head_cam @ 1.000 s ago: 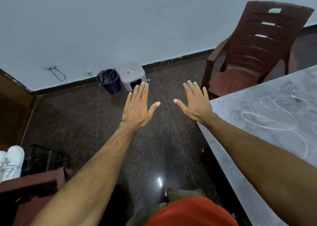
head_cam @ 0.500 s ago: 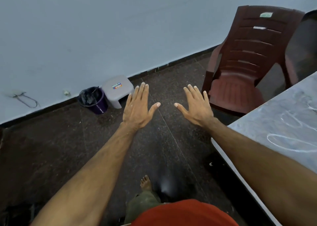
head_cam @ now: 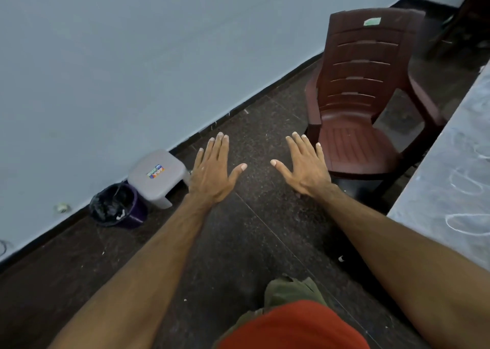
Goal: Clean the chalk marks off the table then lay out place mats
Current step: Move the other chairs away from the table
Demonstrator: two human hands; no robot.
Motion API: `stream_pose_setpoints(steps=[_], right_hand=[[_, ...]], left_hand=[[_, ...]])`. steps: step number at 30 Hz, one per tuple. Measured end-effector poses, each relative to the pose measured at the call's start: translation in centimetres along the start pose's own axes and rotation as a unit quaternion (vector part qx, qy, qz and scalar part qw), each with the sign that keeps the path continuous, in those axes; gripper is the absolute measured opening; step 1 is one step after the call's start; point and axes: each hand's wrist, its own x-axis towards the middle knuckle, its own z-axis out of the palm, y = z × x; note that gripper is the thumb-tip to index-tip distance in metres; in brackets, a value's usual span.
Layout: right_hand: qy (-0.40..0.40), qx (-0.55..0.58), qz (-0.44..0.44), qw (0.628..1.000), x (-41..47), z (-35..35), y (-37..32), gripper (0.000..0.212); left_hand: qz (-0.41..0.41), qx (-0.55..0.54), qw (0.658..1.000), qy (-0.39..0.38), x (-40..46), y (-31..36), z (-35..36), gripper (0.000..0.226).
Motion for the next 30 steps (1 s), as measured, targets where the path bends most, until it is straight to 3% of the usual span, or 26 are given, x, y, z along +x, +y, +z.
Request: stream_pose_setpoints(steps=[19, 30], right_hand=[[0.024, 0.006, 0.099, 0.995, 26.0, 1.5, 4.5, 0.087], [0.049, -0.010, 0.202, 0.978, 37.1, 2.3, 6.5, 0.086]], left_hand=[[0.089, 0.014, 0.995, -0.042, 30.2, -5.8, 2.0, 0.091], [0.190, 0.000, 0.981, -0.040, 47.7, -8.1, 3.4, 0.091]])
